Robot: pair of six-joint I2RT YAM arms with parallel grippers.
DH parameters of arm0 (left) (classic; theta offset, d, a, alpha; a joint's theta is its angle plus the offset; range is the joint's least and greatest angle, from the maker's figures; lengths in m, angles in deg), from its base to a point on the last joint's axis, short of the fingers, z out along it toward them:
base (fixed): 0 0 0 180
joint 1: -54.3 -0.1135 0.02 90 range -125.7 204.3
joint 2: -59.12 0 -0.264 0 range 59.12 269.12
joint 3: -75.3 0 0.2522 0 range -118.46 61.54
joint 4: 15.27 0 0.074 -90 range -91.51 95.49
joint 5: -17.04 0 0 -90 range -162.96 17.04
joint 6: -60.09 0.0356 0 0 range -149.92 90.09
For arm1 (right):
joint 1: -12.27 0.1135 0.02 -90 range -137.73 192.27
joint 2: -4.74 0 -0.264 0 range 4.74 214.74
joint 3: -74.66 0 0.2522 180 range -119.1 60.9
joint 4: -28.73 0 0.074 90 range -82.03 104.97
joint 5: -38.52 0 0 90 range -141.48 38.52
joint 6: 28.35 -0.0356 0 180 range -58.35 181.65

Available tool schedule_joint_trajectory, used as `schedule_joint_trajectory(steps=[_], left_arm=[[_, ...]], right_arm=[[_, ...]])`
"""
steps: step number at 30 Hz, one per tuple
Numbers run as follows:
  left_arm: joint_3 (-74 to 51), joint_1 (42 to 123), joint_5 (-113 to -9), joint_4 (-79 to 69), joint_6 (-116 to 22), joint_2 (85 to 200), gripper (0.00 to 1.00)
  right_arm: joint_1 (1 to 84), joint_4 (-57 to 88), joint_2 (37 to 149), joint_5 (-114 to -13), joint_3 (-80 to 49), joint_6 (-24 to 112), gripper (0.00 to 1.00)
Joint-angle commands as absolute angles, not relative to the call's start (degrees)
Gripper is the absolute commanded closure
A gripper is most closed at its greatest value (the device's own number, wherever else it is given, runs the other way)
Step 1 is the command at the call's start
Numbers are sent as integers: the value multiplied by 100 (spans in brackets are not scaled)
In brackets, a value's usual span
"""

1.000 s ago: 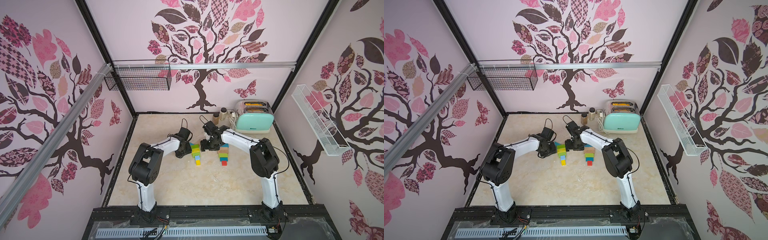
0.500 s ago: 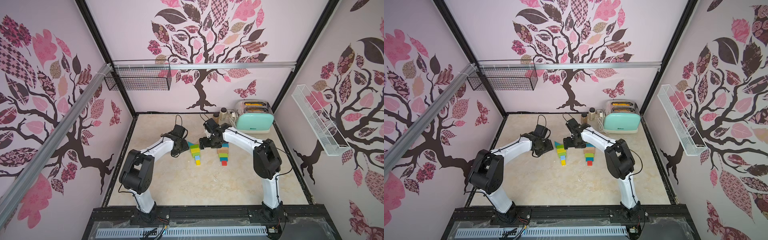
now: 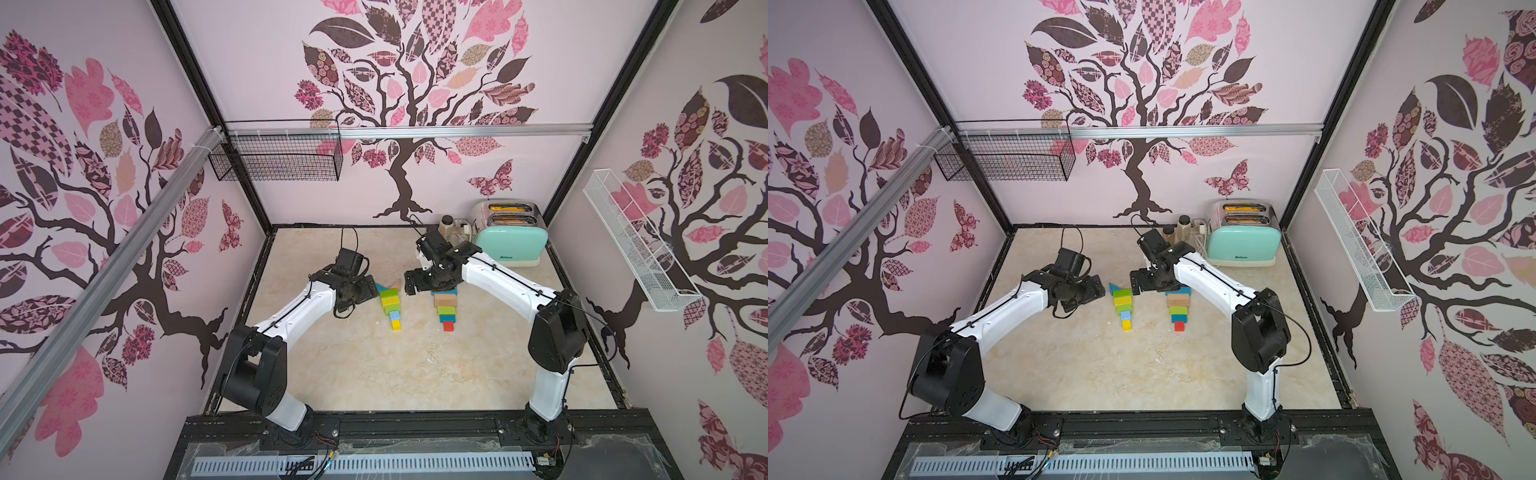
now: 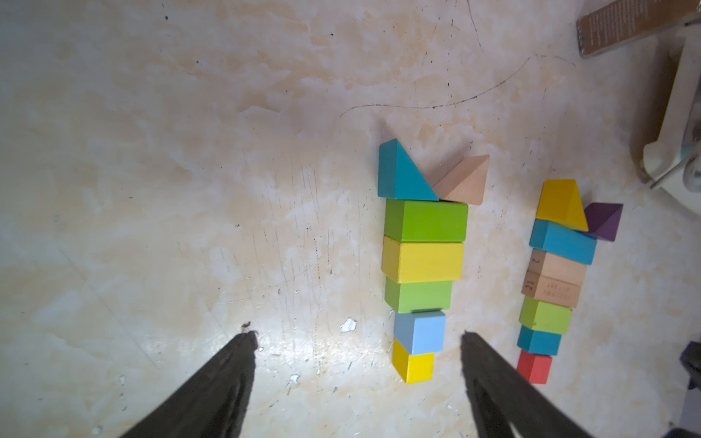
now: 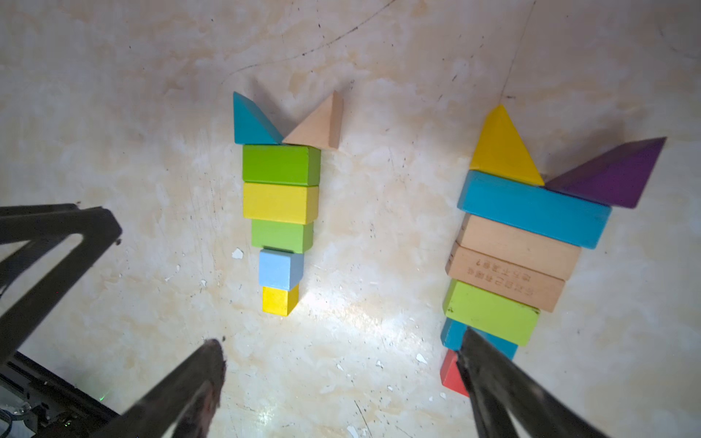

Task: Assemble a carrot with building blocks
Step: Adjust the building block at the center of the board.

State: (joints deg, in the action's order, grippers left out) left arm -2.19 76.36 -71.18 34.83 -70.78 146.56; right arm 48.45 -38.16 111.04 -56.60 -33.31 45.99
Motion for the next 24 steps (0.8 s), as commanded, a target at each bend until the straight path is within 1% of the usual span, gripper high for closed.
schedule_joint_trajectory(steps=[1,5,10,14,19,24], left_arm=[[-18,7636,-7122,3606,-7120,14343,2],[215,7634,-7119,3630,-7216,14034,2],[486,7645,-7003,3585,-7337,13798,2],[586,7645,-6953,3578,-7390,13678,2],[633,7645,-6926,3656,-7382,13561,2],[737,7645,-6861,3625,-7421,13411,2]], right_arm=[[4895,-3936,10786,-5735,-3055,4707,1],[5175,-3759,10608,-5684,-2461,4664,1],[5598,-3293,10655,-5613,-1850,4440,1],[5818,-2884,10846,-5444,-1657,4245,1],[5863,-2347,11030,-5210,-1420,3931,1],[5938,-2103,11312,-5011,-1468,3830,1]])
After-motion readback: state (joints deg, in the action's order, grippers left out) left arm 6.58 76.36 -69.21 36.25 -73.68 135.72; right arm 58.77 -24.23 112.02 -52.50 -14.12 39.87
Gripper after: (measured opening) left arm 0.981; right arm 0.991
